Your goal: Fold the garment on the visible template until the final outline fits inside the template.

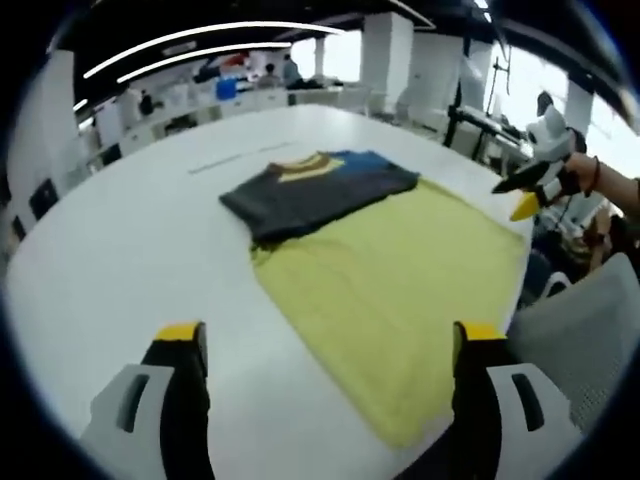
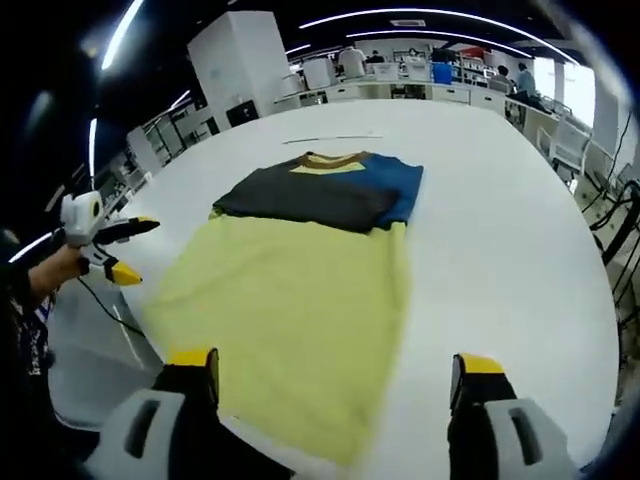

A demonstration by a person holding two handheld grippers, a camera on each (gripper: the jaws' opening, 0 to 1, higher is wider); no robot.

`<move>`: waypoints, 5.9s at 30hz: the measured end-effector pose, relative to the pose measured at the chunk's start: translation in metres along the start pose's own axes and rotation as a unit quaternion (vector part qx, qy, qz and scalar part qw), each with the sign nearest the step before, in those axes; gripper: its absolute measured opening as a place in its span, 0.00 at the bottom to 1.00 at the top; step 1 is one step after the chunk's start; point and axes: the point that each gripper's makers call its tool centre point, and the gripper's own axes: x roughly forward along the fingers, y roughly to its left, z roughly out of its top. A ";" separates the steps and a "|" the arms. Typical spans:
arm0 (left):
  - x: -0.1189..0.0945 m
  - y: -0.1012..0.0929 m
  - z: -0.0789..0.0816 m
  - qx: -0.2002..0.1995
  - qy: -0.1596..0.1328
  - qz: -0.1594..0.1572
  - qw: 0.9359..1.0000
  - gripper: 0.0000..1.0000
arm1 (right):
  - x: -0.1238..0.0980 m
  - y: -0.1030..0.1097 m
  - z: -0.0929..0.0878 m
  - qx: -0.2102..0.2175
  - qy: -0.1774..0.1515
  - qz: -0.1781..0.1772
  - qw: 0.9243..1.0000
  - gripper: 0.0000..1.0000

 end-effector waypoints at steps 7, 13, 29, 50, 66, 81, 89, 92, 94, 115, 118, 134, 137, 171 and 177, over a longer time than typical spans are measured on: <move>-0.003 -0.011 -0.019 -0.019 0.031 0.000 0.999 0.89 | 0.001 0.005 -0.019 0.002 0.011 0.002 1.000 0.89; -0.011 -0.015 -0.025 -0.032 0.042 0.019 0.998 0.74 | 0.000 0.005 -0.037 0.000 0.024 -0.005 1.000 0.74; -0.015 -0.031 -0.064 -0.105 0.101 0.021 0.989 0.36 | -0.011 -0.007 -0.062 0.030 0.049 -0.051 0.997 0.25; -0.018 -0.038 -0.083 -0.171 0.132 0.064 0.974 0.09 | -0.008 -0.008 -0.072 0.055 0.045 -0.058 0.996 0.02; -0.024 -0.038 -0.087 -0.177 0.156 0.074 0.969 0.00 | -0.014 -0.005 -0.074 0.065 0.041 -0.044 0.996 0.00; -0.045 -0.043 -0.092 -0.109 0.180 0.066 0.975 0.00 | -0.024 0.009 -0.083 0.058 0.047 -0.030 0.997 0.00; -0.056 -0.053 -0.102 -0.083 0.203 0.059 0.974 0.00 | -0.028 0.012 -0.093 0.056 0.059 -0.029 0.996 0.00; -0.059 -0.054 -0.106 -0.084 0.205 0.060 0.973 0.00 | -0.030 0.012 -0.096 0.057 0.064 -0.027 0.996 0.00; -0.060 -0.054 -0.107 -0.090 0.204 0.061 0.973 0.00 | -0.031 0.013 -0.097 0.054 0.066 -0.025 0.996 0.00; -0.068 -0.039 -0.065 -0.104 0.158 0.080 0.979 0.00 | -0.045 0.013 -0.044 0.029 0.010 -0.032 0.999 0.00; -0.068 -0.034 -0.052 -0.099 0.145 0.083 0.981 0.00 | -0.046 0.013 -0.033 0.022 0.002 -0.033 0.999 0.00; -0.057 -0.008 -0.007 -0.103 0.103 0.098 0.984 0.00 | -0.040 0.000 0.014 -0.022 -0.014 -0.029 0.999 0.00; -0.055 -0.002 0.006 -0.097 0.091 0.102 0.986 0.00 | -0.041 0.002 0.026 -0.027 -0.022 -0.031 0.999 0.00; -0.013 0.073 0.134 -0.037 -0.028 0.147 0.988 0.00 | -0.011 -0.035 0.171 -0.068 -0.127 -0.056 0.988 0.00; 0.003 0.092 0.149 -0.019 -0.040 0.161 0.986 0.00 | 0.002 -0.044 0.193 -0.062 -0.141 -0.058 0.986 0.00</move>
